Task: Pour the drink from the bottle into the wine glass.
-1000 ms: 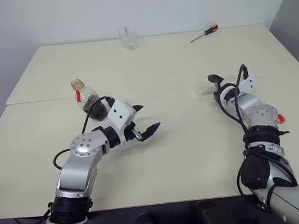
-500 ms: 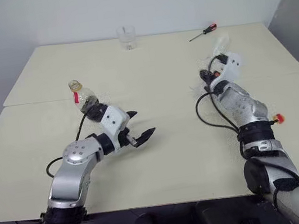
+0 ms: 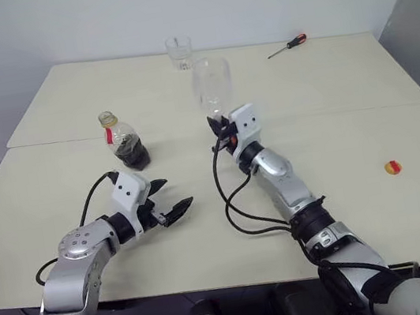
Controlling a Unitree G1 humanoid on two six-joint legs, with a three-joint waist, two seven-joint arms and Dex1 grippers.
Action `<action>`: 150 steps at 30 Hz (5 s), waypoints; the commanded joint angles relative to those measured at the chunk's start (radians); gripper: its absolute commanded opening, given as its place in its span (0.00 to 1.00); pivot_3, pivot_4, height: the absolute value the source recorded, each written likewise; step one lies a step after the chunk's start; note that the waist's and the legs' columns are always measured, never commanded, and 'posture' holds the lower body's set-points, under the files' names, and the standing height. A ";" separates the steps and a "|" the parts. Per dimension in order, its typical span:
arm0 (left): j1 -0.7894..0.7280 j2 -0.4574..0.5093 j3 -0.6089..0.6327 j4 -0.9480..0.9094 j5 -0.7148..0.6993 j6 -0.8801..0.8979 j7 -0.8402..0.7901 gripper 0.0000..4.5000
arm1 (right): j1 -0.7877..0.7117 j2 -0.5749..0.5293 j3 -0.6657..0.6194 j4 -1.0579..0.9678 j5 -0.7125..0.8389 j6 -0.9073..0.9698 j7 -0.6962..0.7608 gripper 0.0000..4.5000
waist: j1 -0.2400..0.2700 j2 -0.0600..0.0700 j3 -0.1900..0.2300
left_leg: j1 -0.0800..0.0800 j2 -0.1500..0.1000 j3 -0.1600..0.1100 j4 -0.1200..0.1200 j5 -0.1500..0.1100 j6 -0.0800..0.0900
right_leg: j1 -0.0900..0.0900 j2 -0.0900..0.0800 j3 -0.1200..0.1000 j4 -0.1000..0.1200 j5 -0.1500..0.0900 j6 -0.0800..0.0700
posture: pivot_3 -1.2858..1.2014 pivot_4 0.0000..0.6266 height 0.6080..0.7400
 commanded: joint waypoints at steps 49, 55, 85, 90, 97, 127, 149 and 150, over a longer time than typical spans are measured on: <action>0.001 -0.016 0.222 0.106 -0.034 -0.186 0.076 1.00 | 0.297 -0.457 -0.005 -0.620 0.093 0.444 0.521 0.99 | 0.009 -0.001 -0.001 | 0.002 0.001 0.000 0.002 0.000 0.000 | 0.000 -0.002 0.000 0.005 -0.001 0.000 | 0.52 0.24 1.00; 0.011 -0.093 0.308 0.206 -0.016 -0.264 0.208 1.00 | 0.234 -0.715 -0.121 -0.828 0.262 0.738 0.662 0.99 | 0.012 -0.001 -0.001 | 0.003 0.001 0.000 0.003 0.000 0.000 | 0.001 -0.002 0.000 0.005 -0.003 0.003 | 0.52 0.24 1.00; -0.214 -0.117 0.153 0.430 0.121 -0.399 0.311 1.00 | -0.238 -0.757 -0.043 -0.964 0.514 1.222 0.674 0.99 | 0.019 -0.003 -0.001 | 0.000 0.001 0.000 0.003 0.000 0.000 | 0.001 0.001 -0.001 0.001 -0.001 -0.001 | 0.52 0.24 1.00; -0.280 -0.098 0.131 0.507 0.136 -0.399 0.286 1.00 | -0.237 -0.751 -0.047 -0.973 0.516 1.229 0.665 0.99 | 0.019 -0.003 -0.001 | 0.000 0.001 0.001 0.004 0.000 0.000 | 0.001 0.001 -0.002 0.001 -0.001 -0.001 | 0.52 0.24 1.00; -0.362 -0.105 0.102 0.622 0.156 -0.431 0.263 1.00 | -0.239 -0.726 -0.067 -0.987 0.531 1.257 0.615 0.99 | 0.019 -0.003 -0.001 | -0.001 0.001 0.001 0.004 0.000 0.000 | 0.001 0.001 -0.002 0.001 -0.001 -0.001 | 0.52 0.24 1.00; -0.770 -0.157 0.032 1.271 0.251 -0.739 0.186 0.46 | -0.135 -0.800 -0.188 -1.156 0.617 1.401 0.428 1.00 | 0.020 -0.003 -0.001 | -0.003 0.000 0.002 0.004 0.000 0.000 | 0.000 0.001 -0.004 0.001 -0.001 -0.001 | 0.52 0.24 1.00; -1.093 -0.109 -0.149 1.340 0.470 -0.986 0.141 0.23 | 0.488 -0.624 -0.418 -1.412 0.545 1.077 0.230 1.00 | 0.025 -0.007 0.000 | -0.006 -0.002 0.000 0.006 0.000 0.000 | 0.000 0.001 -0.005 -0.001 -0.002 0.002 | 0.52 0.24 1.00; -1.112 -0.113 -0.173 1.354 0.502 -1.007 0.153 0.23 | 0.515 -0.606 -0.396 -1.427 0.531 1.046 0.221 1.00 | 0.024 -0.006 0.000 | -0.006 -0.002 0.001 0.007 0.000 0.000 | 0.000 0.001 -0.004 -0.001 -0.002 0.003 | 0.52 0.24 1.00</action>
